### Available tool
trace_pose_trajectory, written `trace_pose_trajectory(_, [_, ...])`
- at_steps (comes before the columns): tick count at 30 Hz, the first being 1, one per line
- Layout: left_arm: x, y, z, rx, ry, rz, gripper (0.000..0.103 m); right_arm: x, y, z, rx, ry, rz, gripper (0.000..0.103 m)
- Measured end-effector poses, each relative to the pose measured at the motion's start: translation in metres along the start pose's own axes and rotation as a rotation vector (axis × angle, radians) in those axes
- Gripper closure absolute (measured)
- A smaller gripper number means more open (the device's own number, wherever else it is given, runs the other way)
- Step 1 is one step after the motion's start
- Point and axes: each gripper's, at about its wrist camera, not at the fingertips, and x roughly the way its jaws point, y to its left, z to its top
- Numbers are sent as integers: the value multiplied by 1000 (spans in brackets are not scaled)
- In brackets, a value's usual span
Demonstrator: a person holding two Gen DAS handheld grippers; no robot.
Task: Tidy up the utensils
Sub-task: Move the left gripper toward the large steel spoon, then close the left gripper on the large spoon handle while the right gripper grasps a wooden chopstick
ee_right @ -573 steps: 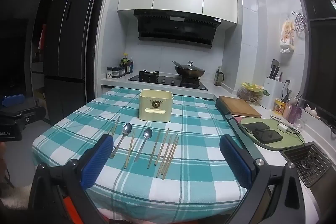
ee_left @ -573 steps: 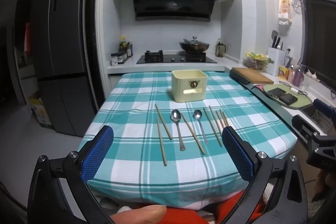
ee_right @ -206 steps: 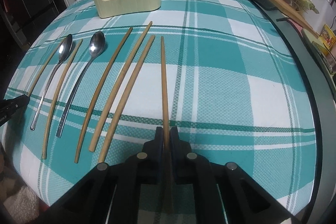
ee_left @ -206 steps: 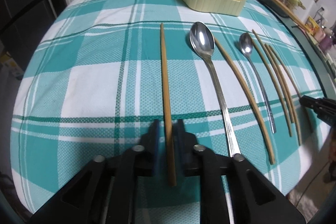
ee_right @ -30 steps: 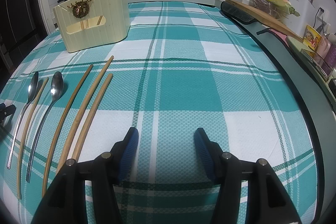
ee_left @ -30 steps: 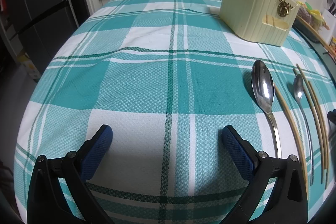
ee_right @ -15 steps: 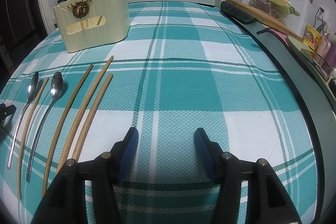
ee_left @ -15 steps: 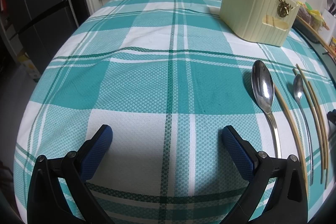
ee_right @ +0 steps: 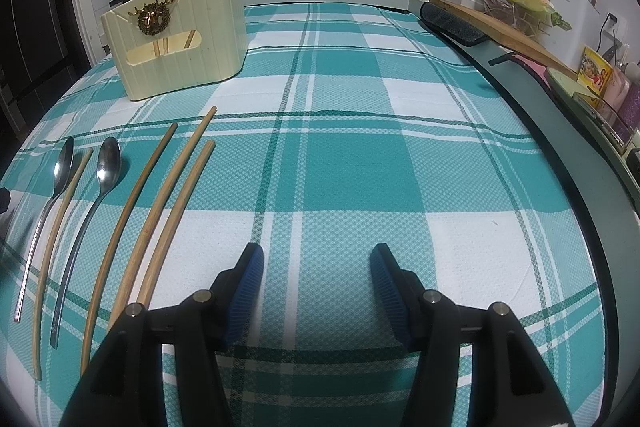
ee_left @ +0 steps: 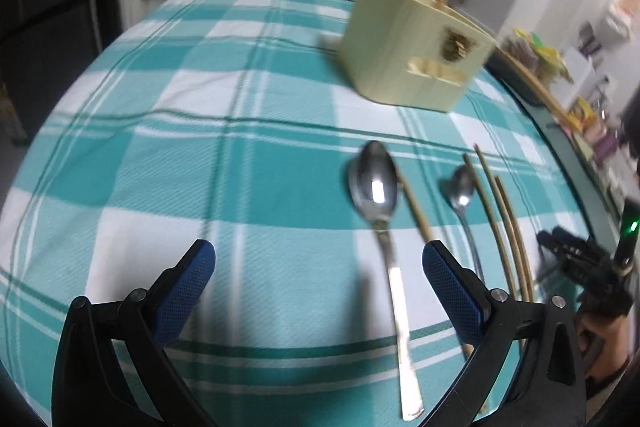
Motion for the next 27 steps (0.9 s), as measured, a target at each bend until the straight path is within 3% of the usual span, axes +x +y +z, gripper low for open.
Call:
trace_pose_trajectory(4, [22,-34,-4,130,12,151,1,0,0,0,1,-1,1,45])
trace_pose_trajectory(7, [39,-38,-10,138,46,194,0,0,0,0,2,-1,1,45])
trace_pose_trajectory(13, [36,-19,-12,58,41,179,0,0,0,0,2,-2,1,45])
trace_pose_trajectory(16, [34,-18,-14,65,40,182,0,-4,0,1,6,-8,10,45])
trace_pose_trajectory(21, [34,-17,-15,67,39,179,0,-39,22,8,22,-53,152,45])
trace_pose_trajectory(25, [34,-17,-15,67,38,179,0,-29,49,6,-30,36,171,48])
trace_pose_trajectory(27, [34,-16,-15,66,38,179,0,-22,57,2,-39,68,179,58])
